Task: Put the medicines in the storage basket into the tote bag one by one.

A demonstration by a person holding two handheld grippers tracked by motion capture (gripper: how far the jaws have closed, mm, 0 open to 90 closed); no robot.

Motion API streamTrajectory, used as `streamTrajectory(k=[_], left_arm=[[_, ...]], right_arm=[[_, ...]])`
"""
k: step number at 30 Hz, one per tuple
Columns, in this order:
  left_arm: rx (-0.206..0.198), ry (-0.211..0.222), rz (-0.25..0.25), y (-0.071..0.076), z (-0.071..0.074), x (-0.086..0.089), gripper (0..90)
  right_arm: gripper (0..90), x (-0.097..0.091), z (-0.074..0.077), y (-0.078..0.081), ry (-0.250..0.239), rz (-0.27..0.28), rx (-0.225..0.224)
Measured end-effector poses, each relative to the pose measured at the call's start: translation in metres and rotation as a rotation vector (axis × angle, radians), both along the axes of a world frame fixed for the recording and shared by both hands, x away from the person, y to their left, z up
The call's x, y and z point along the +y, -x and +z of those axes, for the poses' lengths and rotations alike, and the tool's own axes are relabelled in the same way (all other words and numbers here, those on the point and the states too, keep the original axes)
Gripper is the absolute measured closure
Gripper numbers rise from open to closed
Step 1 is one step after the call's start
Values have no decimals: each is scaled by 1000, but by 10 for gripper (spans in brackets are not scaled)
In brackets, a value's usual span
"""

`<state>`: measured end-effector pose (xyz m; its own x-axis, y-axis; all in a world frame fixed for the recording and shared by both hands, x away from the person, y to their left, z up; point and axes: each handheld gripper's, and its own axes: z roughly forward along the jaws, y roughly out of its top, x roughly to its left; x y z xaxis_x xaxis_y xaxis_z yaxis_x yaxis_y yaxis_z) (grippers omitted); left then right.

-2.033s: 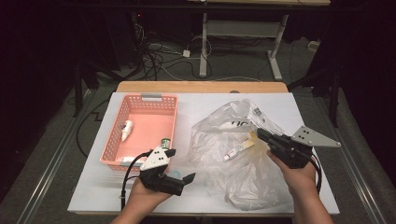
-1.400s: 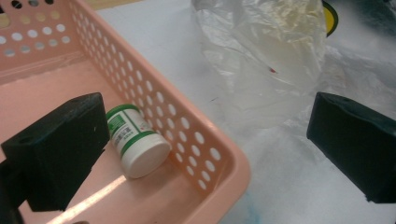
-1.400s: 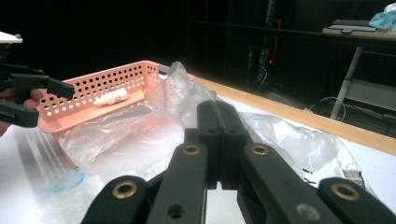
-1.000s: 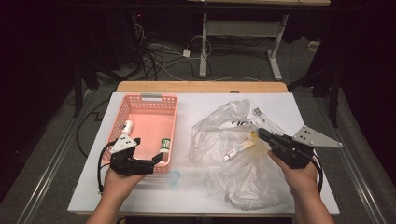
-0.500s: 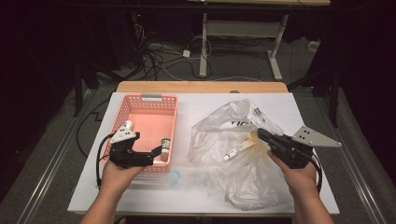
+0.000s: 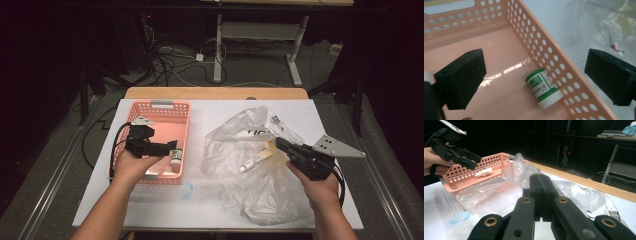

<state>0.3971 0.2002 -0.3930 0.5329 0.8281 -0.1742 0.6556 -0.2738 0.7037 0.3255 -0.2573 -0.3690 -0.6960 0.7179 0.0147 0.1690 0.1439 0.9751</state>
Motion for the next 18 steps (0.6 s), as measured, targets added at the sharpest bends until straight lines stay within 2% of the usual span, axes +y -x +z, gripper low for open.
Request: streamTrajectory(k=[3, 5, 8, 11, 13, 18], left_arm=[[70, -16, -1, -11, -4, -3, 76], [111, -22, -5, -17, -8, -4, 141], [201, -58, -18, -25, -15, -9, 152], [233, -86, -26, -29, -18, -13, 212], [256, -98, -49, -30, -19, -15, 256], [339, -129, -63, -36, -23, -20, 305]], right_arm=[[900, 0, 0, 0, 0, 0, 2], [900, 0, 0, 0, -1, 0, 2], [900, -1, 1, 1, -4, -1, -3], [900, -1, 1, 1, -3, -1, -5], [900, -1, 1, 1, -4, -1, -3], [900, -1, 3, 2, -5, 1, -5]])
